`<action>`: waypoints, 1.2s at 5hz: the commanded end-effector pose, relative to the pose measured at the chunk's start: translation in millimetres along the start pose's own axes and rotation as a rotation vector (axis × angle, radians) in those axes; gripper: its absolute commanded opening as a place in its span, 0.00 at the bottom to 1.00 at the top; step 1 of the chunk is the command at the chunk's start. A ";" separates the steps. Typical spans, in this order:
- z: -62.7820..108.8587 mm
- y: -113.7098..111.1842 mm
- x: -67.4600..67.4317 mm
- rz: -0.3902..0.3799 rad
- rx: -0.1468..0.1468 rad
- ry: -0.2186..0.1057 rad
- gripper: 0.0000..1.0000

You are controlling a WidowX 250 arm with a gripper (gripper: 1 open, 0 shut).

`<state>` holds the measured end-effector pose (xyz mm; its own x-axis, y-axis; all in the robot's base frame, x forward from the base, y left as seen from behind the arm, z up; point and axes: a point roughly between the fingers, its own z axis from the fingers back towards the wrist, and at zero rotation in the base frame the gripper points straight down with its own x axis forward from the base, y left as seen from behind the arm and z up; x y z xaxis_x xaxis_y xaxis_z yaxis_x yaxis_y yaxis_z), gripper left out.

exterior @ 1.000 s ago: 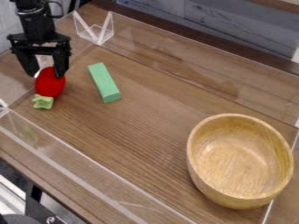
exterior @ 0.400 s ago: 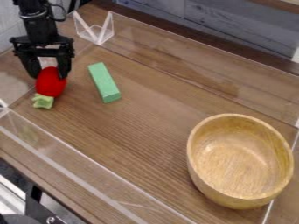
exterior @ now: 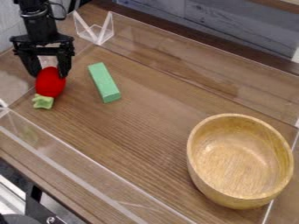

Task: Move the red object to the right side of the table

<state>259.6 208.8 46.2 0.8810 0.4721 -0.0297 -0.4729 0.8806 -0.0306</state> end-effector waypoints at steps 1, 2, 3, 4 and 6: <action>13.5 -2.2 11.2 0.007 0.013 -0.056 1.00; 13.3 -1.8 12.1 0.021 0.013 -0.058 1.00; 12.7 -2.7 12.6 0.023 0.014 -0.057 0.00; 26.9 -9.0 13.7 0.026 0.000 -0.068 0.00; 67.4 -41.7 14.6 0.019 -0.057 -0.079 0.00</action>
<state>286.5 177.5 86.8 0.8733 0.4856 -0.0395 -0.4871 0.8683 -0.0934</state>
